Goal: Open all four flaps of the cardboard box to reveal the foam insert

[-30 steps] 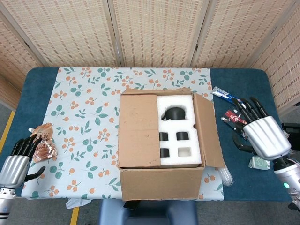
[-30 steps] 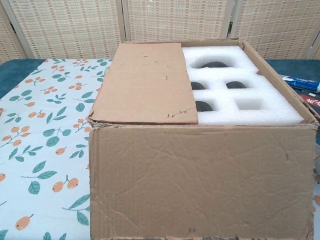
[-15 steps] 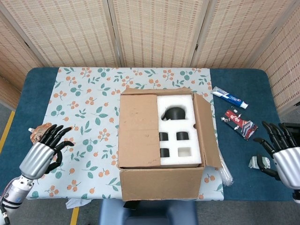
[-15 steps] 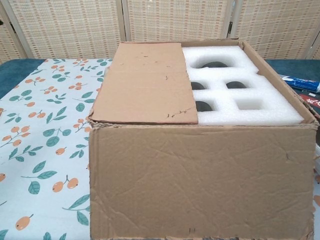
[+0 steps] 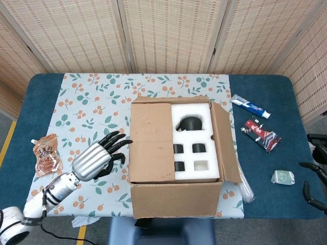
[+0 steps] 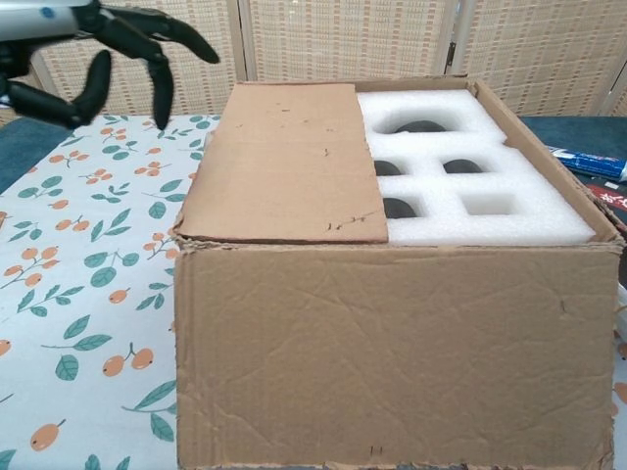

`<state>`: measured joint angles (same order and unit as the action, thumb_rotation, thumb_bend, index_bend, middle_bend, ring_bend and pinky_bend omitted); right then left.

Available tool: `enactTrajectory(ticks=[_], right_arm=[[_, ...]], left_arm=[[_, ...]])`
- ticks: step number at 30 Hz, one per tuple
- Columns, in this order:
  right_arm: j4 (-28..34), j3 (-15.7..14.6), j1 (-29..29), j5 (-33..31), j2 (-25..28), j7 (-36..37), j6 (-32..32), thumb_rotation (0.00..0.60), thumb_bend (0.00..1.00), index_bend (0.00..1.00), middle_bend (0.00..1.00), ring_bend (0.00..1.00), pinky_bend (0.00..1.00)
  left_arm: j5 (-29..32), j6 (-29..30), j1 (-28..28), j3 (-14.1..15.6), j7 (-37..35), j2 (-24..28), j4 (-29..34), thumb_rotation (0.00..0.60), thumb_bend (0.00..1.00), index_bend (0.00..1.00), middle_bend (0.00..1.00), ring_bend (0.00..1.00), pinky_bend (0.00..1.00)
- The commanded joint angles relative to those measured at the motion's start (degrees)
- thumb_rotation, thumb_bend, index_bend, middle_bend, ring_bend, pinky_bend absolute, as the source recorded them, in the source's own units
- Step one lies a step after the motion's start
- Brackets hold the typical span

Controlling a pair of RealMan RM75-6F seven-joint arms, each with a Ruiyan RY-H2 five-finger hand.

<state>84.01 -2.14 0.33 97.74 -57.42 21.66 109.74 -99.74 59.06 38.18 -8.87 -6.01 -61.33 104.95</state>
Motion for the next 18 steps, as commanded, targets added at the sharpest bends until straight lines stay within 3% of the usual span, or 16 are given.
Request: enactTrajectory(ticks=[1, 9, 18], right_arm=[[-2.12, 1.06, -0.94, -1.5, -0.95, 3.41, 0.22, 0.386, 0.65, 0.29, 0.0, 0.0, 0.0], [-5.15, 2.03, -0.93, -3.2, -1.14, 9.46, -2.37, 0.387, 0.65, 0.29, 0.0, 0.0, 0.0], [-6.77, 3.27, -0.91, -4.68, -0.67, 14.38, -4.43, 0.388, 0.65, 0.29, 0.0, 0.0, 0.0]], left_arm=[[3.7, -5.21, 5.28, -2.97, -1.0, -3.31, -0.64, 0.6, 1.0, 0.5, 0.16, 0.04, 0.0], [6.39, -9.8, 13.43, -6.26, -5.4, -8.96, -4.17, 0.6, 1.0, 0.45, 0.04, 0.0, 0.0], [10.38, -15.95, 21.89, -7.46, -5.22, -17.49, -14.95, 0.6, 1.0, 0.43, 0.03, 0.0, 0.0]])
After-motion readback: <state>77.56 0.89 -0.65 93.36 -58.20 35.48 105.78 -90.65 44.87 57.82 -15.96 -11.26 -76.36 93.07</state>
